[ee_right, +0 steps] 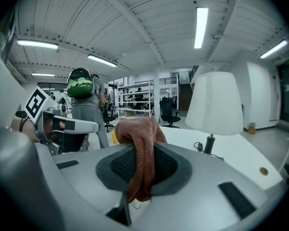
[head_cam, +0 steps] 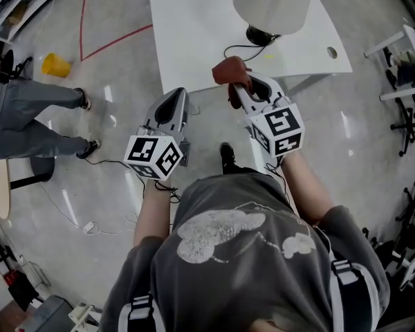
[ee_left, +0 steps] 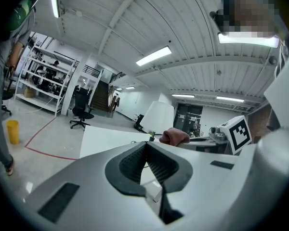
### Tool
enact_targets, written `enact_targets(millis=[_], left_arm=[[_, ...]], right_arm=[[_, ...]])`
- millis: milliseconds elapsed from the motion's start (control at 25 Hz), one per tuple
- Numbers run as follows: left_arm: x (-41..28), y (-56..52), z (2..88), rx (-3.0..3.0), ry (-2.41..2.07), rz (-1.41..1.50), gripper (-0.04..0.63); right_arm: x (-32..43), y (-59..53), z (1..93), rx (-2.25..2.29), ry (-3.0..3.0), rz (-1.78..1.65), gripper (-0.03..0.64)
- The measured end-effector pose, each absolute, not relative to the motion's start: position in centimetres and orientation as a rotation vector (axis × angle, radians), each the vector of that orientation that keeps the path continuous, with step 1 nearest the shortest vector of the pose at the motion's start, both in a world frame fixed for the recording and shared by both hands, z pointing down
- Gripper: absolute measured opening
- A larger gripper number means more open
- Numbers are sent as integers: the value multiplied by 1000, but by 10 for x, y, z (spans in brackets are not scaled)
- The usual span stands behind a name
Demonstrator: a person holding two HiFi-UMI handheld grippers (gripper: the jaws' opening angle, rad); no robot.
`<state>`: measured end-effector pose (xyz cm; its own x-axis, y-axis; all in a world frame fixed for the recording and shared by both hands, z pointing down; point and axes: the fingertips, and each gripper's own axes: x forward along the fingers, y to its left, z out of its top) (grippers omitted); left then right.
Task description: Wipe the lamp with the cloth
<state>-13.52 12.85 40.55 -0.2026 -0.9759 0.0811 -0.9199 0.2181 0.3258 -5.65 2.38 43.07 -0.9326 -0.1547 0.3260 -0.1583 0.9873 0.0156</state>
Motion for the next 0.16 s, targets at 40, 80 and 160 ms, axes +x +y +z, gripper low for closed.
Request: enact_targets(millis=[40, 80, 160], left_arm=[[-133, 134, 408, 1783, -2221, -300, 8], [-131, 139, 410, 1781, -2216, -301, 8], [-126, 150, 414, 1779, -2208, -304, 8]], right_arm=[[-54, 28, 432, 233, -2797, 15, 57], [-51, 32, 432, 238, -2795, 13, 57], [-47, 40, 433, 245, -2794, 10, 57]])
